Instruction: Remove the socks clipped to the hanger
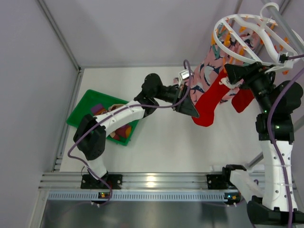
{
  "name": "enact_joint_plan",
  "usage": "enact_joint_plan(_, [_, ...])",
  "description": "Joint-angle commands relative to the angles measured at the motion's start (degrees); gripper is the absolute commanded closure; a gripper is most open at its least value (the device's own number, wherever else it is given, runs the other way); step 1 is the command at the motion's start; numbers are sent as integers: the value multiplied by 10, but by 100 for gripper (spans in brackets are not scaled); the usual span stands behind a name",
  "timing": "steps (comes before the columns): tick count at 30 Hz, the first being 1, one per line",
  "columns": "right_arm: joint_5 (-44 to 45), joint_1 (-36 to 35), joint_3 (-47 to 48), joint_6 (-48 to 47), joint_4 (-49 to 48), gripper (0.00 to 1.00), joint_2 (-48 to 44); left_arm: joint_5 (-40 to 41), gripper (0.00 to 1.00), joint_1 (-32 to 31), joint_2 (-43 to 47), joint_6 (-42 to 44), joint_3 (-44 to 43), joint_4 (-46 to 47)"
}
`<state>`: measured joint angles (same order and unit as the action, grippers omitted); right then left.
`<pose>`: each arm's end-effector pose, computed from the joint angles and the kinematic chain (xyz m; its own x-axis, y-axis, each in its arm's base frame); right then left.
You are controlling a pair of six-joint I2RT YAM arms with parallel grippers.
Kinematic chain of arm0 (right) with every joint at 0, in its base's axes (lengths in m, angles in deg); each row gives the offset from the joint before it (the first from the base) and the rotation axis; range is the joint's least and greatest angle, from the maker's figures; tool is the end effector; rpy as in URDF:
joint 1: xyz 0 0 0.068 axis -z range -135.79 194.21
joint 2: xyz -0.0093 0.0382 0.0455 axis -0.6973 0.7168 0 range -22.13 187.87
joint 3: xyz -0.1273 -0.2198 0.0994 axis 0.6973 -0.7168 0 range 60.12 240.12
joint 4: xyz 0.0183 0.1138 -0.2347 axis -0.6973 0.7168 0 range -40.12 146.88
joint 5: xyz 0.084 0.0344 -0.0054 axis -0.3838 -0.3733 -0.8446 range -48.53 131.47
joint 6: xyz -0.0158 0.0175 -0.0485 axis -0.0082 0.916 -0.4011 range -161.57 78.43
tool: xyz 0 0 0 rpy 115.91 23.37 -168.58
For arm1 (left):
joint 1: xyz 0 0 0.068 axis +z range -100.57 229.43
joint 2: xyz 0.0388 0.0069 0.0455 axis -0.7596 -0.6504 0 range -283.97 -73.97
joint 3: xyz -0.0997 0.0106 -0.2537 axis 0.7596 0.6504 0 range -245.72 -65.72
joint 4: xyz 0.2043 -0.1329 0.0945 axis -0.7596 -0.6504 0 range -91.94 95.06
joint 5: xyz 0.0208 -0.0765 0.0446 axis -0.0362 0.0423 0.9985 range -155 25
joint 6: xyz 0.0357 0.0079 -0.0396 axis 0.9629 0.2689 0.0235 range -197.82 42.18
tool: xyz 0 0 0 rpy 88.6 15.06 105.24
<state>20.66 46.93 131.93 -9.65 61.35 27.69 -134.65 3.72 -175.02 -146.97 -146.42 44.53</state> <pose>0.1603 0.0050 0.4821 -0.0062 0.4950 -0.8688 -0.3550 0.8112 0.4647 0.2573 -0.3116 0.3720 -0.7292 0.2822 -0.6234 0.5227 -0.3583 -0.7736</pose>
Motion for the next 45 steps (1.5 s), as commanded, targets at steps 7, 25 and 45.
enact_joint_plan(7, [-8, -3, -1, 7, -90, 34, -43, -13, 100, -3, -21, -2, -16, 25])
enact_joint_plan(25, [18, 0, -25, 12, -109, 41, -39, -7, 100, -9, -42, -5, -22, 25])
enact_joint_plan(45, [50, 3, -16, -12, -22, 40, -31, -8, 100, -19, -38, -13, -32, 25])
